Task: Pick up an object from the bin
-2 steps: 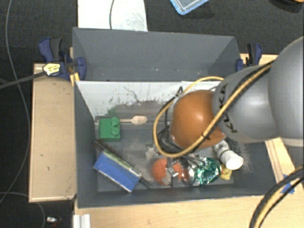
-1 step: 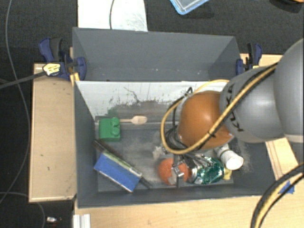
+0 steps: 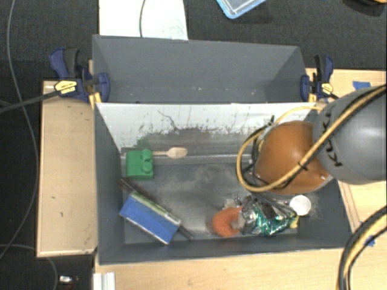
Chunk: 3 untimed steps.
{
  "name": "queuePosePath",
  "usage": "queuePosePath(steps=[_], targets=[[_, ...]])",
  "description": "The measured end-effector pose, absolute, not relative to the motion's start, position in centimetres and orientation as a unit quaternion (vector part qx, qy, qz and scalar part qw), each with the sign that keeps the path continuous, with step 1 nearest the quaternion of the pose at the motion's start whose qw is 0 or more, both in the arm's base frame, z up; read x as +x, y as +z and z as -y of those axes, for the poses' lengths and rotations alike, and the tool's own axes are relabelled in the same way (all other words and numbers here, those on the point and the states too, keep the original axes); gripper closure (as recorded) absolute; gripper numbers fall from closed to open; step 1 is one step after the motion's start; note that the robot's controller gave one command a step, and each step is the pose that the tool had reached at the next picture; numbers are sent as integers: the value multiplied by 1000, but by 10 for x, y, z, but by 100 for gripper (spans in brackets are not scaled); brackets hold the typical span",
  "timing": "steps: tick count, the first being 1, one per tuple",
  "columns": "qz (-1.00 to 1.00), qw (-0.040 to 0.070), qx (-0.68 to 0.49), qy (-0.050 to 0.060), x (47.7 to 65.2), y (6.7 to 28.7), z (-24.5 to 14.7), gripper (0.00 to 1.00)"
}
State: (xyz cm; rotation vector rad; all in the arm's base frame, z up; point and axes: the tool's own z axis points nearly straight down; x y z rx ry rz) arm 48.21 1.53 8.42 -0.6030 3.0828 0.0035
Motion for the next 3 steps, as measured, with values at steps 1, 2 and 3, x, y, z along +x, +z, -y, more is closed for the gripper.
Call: queuePosePath(steps=[1,2,3], targets=[[-982,0,-191,1,482,84,-15,100],[-981,-2,-193,2,482,144,-18,100],[-981,-2,-192,2,497,235,-20,100]])
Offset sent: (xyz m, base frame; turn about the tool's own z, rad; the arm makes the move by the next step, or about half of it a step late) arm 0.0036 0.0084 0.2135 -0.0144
